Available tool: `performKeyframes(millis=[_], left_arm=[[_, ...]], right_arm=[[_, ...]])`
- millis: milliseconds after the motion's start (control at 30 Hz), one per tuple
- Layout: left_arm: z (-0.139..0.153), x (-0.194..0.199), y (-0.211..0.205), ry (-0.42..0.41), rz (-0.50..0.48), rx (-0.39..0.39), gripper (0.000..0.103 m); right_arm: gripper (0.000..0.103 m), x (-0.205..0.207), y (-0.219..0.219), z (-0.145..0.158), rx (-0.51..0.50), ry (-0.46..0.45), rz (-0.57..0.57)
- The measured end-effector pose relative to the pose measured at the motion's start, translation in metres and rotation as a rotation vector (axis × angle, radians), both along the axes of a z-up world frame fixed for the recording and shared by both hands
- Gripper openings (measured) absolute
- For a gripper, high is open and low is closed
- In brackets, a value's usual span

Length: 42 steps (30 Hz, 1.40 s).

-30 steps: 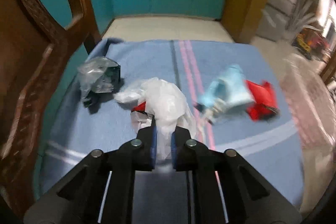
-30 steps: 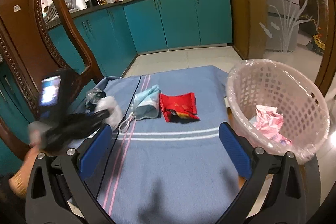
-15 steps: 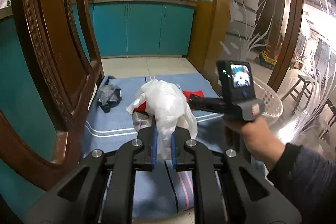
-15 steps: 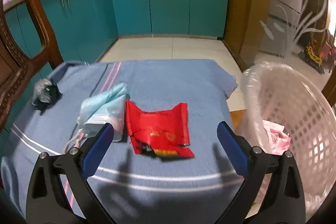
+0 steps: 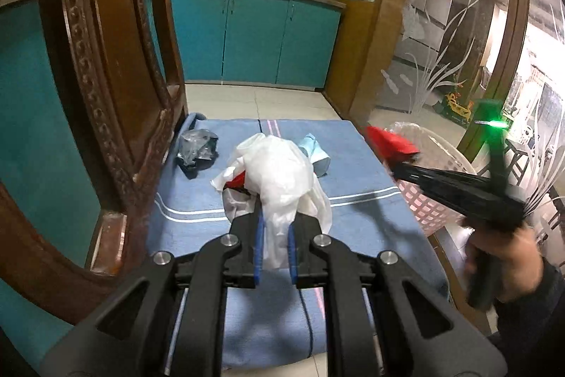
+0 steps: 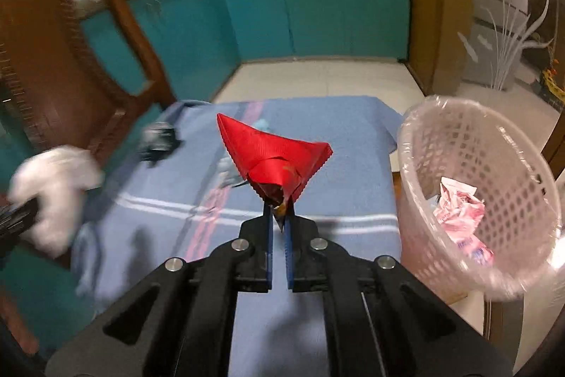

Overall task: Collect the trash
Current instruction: 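Grasp the red packet with the right tool while the left tool holds the white bag, then carry the red packet over the wastebasket with the right tool and release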

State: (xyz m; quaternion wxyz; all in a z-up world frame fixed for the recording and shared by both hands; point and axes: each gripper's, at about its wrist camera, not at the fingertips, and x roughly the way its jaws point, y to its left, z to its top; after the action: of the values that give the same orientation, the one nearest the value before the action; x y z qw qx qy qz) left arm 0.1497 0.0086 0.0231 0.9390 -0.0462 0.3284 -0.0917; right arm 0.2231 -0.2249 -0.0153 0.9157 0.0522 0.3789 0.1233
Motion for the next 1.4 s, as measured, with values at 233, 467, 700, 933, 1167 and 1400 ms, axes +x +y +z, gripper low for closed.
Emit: performKeyframes(millis=[233,467,700,933,1167,1400], left_arm=[[-0.008,0.006,-0.016,0.022,-0.020,0.010,0.013],[-0.016,0.008,-0.022,0.035,-0.019,0.029,0.013],[-0.018,0.010,-0.023,0.042,-0.019,0.039,0.013],[-0.019,0.010,-0.023,0.044,-0.019,0.041,0.013],[-0.018,0.011,-0.024,0.046,-0.022,0.040,0.013],[-0.020,0.012,-0.023,0.051,-0.024,0.042,0.013]], right_arm=[[0.006,-0.045,0.006,0.001,0.004,-0.008,0.038],[0.006,-0.042,0.007,-0.005,-0.008,0.008,0.049],[0.006,-0.042,0.006,-0.006,-0.008,0.011,0.054],[0.006,-0.040,0.009,-0.007,-0.011,0.017,0.065],[0.006,-0.033,-0.050,0.023,0.025,-0.113,-0.096],[0.006,-0.002,-0.153,0.004,0.022,-0.094,-0.381]])
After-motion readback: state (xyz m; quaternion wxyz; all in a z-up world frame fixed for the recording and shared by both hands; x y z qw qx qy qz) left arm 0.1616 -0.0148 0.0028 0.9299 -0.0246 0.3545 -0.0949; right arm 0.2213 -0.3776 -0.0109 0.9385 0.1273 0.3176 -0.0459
